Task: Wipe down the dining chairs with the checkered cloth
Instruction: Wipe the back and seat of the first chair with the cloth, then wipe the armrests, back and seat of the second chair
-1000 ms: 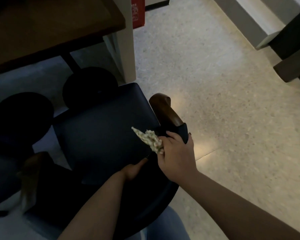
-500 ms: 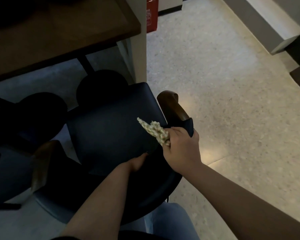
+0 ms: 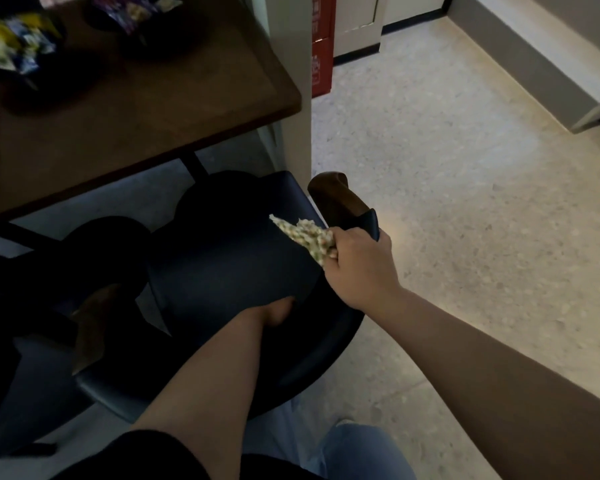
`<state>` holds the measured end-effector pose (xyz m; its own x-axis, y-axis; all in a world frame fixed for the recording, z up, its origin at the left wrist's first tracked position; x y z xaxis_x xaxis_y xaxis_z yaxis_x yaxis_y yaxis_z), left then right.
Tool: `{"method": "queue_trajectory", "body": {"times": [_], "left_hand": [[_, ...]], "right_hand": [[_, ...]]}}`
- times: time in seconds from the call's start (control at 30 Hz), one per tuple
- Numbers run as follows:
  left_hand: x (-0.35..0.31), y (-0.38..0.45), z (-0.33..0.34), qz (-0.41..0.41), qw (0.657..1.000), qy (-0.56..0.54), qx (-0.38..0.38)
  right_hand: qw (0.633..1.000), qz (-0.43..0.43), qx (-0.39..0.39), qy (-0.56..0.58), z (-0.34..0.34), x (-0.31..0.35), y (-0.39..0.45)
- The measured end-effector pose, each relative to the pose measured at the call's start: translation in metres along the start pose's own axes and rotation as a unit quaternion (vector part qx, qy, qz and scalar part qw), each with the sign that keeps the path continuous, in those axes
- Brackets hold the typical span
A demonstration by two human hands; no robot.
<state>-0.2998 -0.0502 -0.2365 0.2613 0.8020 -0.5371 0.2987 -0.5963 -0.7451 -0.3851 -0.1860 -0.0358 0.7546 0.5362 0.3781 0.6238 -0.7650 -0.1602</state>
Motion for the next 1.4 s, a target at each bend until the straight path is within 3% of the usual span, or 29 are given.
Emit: {"method": "queue_trajectory", "body": {"times": [0.13,0.4,0.53,0.7,0.97,1.03,1.2,1.4], "left_hand": [[-0.002,0.022,-0.015,-0.018,0.999,-0.012,0.033],[-0.004,0.030,-0.034,0.021,0.998,-0.018,0.049],[0.002,0.025,-0.043,0.048,0.999,0.021,0.009],[0.011,0.009,-0.039,-0.015,0.998,-0.045,0.041],[-0.003,-0.055,-0.091,0.034,0.984,-0.151,-0.087],[-0.008,-0.081,-0.111,0.044,0.970,-0.195,-0.138],[-0.033,-0.172,-0.149,0.097,0.908,-0.322,-0.251],[-0.073,-0.313,-0.155,0.192,0.775,-0.530,-0.284]], "right_hand": [[1.000,-0.005,-0.003,0.005,0.008,0.011,0.021],[1.000,-0.004,-0.011,0.004,0.017,0.022,0.041],[1.000,-0.004,-0.010,-0.001,0.019,0.023,0.042],[1.000,-0.001,-0.012,-0.009,0.020,0.023,0.044],[0.996,0.006,0.069,-0.048,0.025,0.027,0.042],[0.997,0.014,0.074,0.031,0.012,0.035,0.038],[0.978,-0.082,0.009,0.193,-0.058,0.077,-0.004],[0.933,-0.134,0.050,0.330,-0.136,0.139,-0.079]]}}
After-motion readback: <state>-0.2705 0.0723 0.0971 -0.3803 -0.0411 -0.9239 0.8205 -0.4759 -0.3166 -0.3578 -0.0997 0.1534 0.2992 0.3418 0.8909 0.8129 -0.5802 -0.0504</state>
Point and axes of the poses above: each hand's wrist, its own y-axis towards the middle knuckle, its own z-axis out of the palm, x = y × z, the point moved 8 cm from there along y, towards the middle knuckle, and after that the axes turned 11 degrees about z, right-handed, at the moved point
